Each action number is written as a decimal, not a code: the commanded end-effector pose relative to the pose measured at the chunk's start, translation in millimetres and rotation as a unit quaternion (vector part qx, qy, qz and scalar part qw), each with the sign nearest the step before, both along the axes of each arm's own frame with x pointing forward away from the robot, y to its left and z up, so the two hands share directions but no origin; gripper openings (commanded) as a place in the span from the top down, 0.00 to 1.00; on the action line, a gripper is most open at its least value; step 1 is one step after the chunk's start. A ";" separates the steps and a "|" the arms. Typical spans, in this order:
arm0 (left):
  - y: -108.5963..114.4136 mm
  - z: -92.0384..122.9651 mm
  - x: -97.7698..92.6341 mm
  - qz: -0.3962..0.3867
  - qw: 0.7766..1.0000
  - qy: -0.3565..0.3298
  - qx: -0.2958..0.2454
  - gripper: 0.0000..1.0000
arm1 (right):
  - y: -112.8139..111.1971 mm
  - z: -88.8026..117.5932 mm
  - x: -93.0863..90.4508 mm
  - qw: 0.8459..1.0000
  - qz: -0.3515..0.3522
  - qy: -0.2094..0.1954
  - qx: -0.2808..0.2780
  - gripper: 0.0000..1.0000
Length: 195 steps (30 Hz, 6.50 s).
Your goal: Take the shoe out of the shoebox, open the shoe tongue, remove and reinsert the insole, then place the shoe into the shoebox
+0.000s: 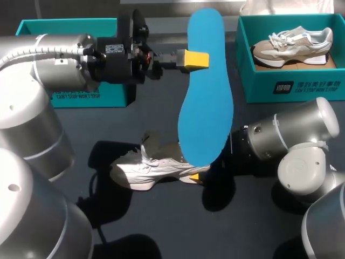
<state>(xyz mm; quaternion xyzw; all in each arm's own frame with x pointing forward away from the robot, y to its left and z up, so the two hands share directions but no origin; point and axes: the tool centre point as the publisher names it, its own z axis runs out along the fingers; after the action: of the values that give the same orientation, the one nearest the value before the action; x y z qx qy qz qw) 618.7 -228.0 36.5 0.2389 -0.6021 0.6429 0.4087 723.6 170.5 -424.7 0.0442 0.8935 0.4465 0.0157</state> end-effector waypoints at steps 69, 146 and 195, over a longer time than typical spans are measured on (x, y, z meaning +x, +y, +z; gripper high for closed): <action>-3.4 -2.7 5.1 -0.004 1.000 -0.001 0.001 1.00 | -43.8 34.5 3.2 0.987 -0.005 -0.036 -0.154 0.00; -3.4 -2.7 5.1 -0.004 1.000 -0.001 0.001 1.00 | 24.0 53.2 56.8 0.938 0.046 -0.049 -0.341 0.00; -3.4 -2.7 5.1 -0.004 1.000 -0.001 0.001 1.00 | 29.0 58.3 12.0 0.909 -0.158 0.173 -0.346 1.00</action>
<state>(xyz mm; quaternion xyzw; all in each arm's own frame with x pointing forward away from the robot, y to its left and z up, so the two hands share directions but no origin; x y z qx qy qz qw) 624.2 -230.0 33.7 0.2360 -0.6042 0.6407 0.4107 738.0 206.0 -365.8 0.2258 0.9701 0.0711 -0.0537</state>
